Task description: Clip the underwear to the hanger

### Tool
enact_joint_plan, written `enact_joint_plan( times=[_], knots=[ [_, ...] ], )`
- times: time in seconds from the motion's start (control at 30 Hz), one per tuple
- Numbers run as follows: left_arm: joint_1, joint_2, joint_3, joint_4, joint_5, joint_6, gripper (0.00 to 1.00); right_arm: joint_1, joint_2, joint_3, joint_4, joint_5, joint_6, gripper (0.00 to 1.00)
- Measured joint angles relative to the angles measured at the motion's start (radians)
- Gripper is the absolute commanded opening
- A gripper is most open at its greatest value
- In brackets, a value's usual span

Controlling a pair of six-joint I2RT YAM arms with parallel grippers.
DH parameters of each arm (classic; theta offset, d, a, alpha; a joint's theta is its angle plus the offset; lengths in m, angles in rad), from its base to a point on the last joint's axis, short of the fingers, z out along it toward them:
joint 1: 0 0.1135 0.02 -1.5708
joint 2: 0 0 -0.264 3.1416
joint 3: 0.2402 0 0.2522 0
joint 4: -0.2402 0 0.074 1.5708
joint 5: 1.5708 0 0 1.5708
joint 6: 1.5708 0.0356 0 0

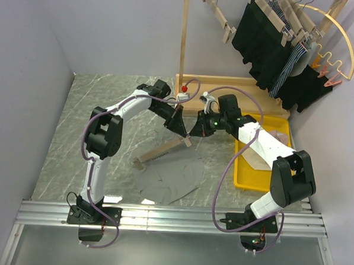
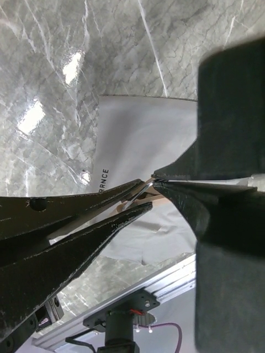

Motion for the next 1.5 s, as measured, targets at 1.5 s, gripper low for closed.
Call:
enact_joint_plan(
  times=[1.5],
  knots=[
    [0.017,0.084,0.126,-0.302,0.021,0.259,0.0,0.15,0.397,0.088,0.168,0.351,0.189,0.5]
  ],
)
